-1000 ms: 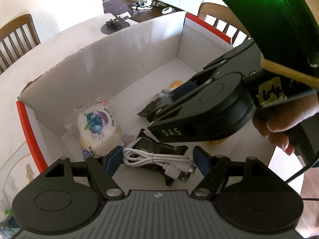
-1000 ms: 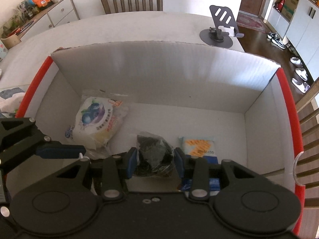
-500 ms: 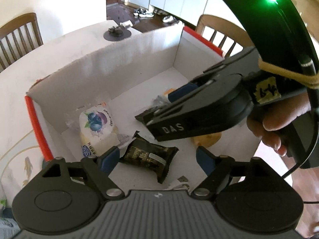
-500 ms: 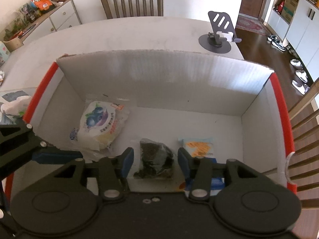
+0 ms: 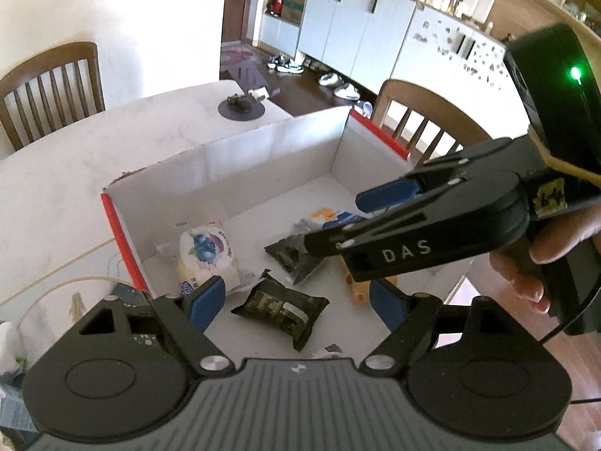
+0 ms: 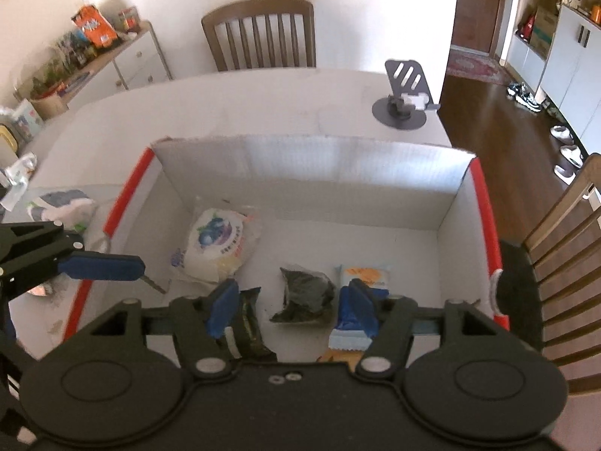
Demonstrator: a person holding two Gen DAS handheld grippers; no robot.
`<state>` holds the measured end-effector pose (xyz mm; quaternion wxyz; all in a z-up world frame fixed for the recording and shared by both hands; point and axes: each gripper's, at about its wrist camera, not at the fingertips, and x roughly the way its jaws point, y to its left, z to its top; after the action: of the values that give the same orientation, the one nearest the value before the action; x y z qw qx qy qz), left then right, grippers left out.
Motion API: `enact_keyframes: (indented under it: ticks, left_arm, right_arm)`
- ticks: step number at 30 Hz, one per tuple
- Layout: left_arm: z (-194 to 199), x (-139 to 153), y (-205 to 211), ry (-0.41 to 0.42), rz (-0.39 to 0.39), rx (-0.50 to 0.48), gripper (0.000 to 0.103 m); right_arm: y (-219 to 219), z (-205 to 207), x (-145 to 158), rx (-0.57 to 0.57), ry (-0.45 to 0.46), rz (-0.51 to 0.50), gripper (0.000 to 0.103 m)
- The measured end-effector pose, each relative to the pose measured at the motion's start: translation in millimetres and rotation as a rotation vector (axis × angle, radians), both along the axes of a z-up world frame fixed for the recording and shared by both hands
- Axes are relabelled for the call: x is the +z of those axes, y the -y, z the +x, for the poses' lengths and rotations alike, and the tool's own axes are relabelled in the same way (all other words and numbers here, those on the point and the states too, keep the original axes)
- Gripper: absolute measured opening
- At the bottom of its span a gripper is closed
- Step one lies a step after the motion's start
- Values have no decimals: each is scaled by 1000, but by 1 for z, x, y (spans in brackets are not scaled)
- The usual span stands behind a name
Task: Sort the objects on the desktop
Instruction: 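Withdraw both tools from the shoebox back toward the table items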
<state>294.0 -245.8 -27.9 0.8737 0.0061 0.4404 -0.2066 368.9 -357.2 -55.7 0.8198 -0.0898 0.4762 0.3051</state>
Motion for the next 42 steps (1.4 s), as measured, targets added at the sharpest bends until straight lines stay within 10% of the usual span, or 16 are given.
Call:
enact_keyframes:
  ticks: [42]
  left_arm:
    - [-94,29,-130,163,-44,98,103]
  right_arm:
    - [-37,-112,52,-144,135,158,67]
